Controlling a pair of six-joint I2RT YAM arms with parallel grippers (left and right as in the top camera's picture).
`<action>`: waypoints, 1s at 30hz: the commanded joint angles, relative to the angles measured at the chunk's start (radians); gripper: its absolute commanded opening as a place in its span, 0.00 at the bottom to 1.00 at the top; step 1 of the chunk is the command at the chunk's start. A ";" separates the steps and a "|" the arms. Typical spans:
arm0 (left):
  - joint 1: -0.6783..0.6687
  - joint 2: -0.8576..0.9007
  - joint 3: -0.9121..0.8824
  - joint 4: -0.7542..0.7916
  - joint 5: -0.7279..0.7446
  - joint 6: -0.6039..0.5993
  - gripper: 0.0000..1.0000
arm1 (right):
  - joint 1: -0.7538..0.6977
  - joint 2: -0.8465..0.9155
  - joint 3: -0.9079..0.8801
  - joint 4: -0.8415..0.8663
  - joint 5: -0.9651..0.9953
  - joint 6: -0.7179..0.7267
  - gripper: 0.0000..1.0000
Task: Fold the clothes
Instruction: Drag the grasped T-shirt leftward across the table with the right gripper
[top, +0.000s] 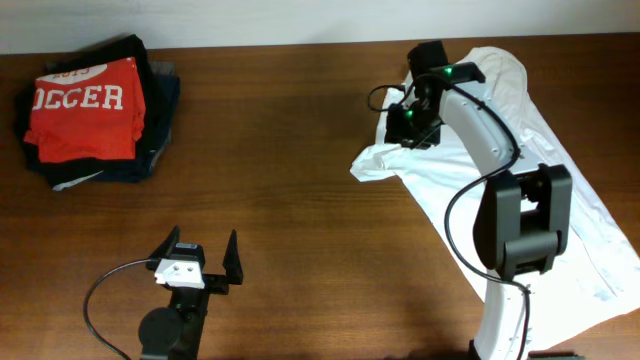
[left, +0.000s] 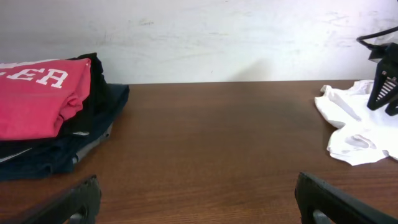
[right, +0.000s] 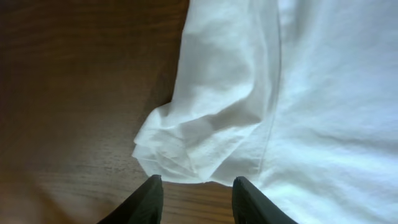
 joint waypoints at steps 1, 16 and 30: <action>0.000 -0.004 -0.006 -0.001 0.003 0.019 1.00 | 0.016 0.011 -0.010 0.006 0.071 0.087 0.36; 0.000 -0.004 -0.006 -0.001 0.003 0.019 0.99 | 0.108 0.083 0.007 0.037 0.351 0.103 0.42; 0.000 -0.004 -0.006 -0.001 0.003 0.019 0.99 | 0.066 0.082 0.038 0.004 0.243 0.104 0.42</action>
